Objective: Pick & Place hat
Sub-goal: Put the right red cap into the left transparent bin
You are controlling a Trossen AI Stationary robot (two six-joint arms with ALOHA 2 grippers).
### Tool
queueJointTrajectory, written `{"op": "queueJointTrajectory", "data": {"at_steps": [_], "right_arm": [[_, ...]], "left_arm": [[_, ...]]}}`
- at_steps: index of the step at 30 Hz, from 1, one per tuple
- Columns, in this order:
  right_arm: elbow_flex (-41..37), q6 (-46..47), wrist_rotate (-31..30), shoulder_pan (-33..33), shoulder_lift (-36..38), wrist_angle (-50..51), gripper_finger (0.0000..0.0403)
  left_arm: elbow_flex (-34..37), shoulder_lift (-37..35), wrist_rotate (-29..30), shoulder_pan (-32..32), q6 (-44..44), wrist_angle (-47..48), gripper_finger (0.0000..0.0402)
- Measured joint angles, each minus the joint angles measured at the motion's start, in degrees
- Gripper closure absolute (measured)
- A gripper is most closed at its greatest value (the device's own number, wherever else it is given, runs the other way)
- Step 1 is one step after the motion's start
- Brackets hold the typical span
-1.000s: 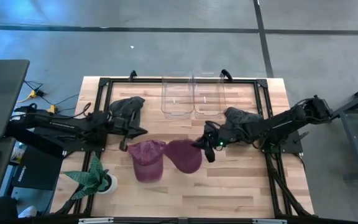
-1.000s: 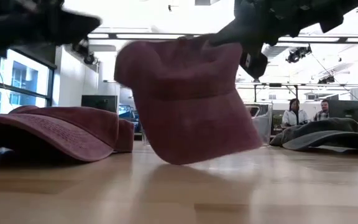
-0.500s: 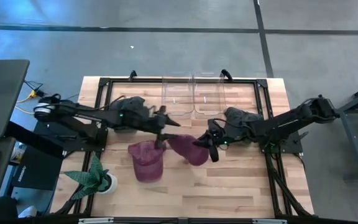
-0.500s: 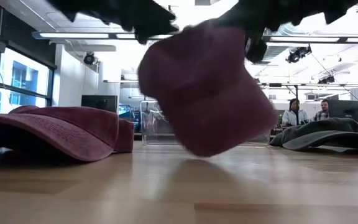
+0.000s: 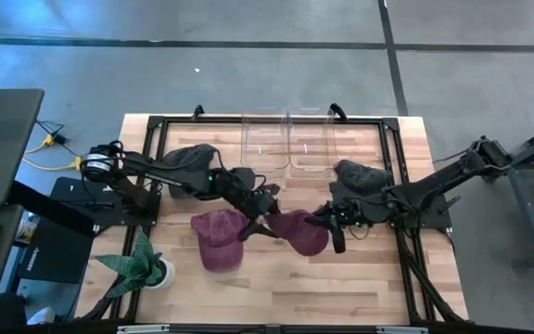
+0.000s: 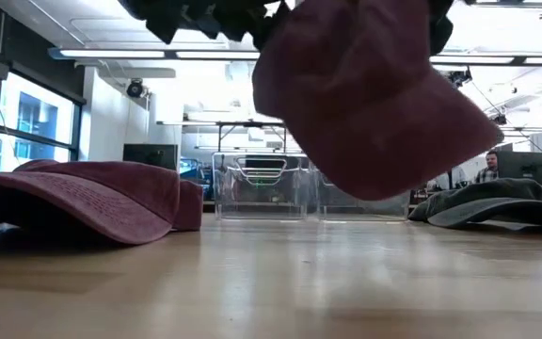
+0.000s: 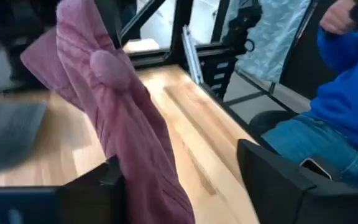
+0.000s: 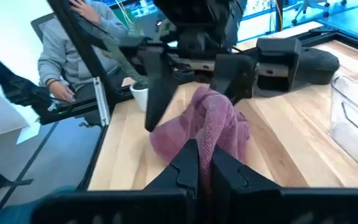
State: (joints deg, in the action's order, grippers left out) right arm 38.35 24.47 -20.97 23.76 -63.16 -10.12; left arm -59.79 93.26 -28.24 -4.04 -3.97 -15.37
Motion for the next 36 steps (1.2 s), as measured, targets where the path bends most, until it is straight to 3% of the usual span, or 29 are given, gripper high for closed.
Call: {"op": "queueJointTrajectory", "data": {"at_steps": [6, 11, 14, 17, 21, 29, 33, 36], "right_arm": [[0.0, 0.1, -1.0, 3.5, 0.2, 0.0, 0.0391], [0.0, -0.1, 3.2, 5.1, 0.2, 1.6, 0.0385], [0.0, -1.9, 10.5, 5.3, 0.1, 2.4, 0.0384], [0.0, -2.8, 15.1, 5.0, 0.3, 1.9, 0.0366], [0.0, -2.5, 17.8, 3.3, 0.6, 1.7, 0.0309], [0.0, -9.6, 17.5, -3.0, -0.8, 1.7, 0.0159], [0.0, -12.1, 19.2, -7.5, -3.2, 1.6, 0.0128], [0.0, -13.0, 26.1, -10.7, -6.3, 0.6, 0.0126]], "left_arm": [[0.0, 2.3, 1.0, -2.5, -1.7, -7.4, 0.0301], [0.0, 2.5, -5.4, -2.9, -10.3, -6.1, 0.0391], [0.0, 2.2, -10.3, -2.7, -13.5, -5.9, 0.0386], [0.0, 1.1, -11.3, -2.7, -15.5, -5.5, 0.0396], [0.1, 1.3, -11.0, -1.9, -15.3, -4.1, 0.0397], [0.1, 1.2, -8.3, -2.0, -15.3, -3.9, 0.04], [0.1, 1.2, -7.6, -1.9, -15.3, -2.7, 0.04], [0.1, 1.2, -6.6, -1.9, -15.3, -1.3, 0.04]]}}
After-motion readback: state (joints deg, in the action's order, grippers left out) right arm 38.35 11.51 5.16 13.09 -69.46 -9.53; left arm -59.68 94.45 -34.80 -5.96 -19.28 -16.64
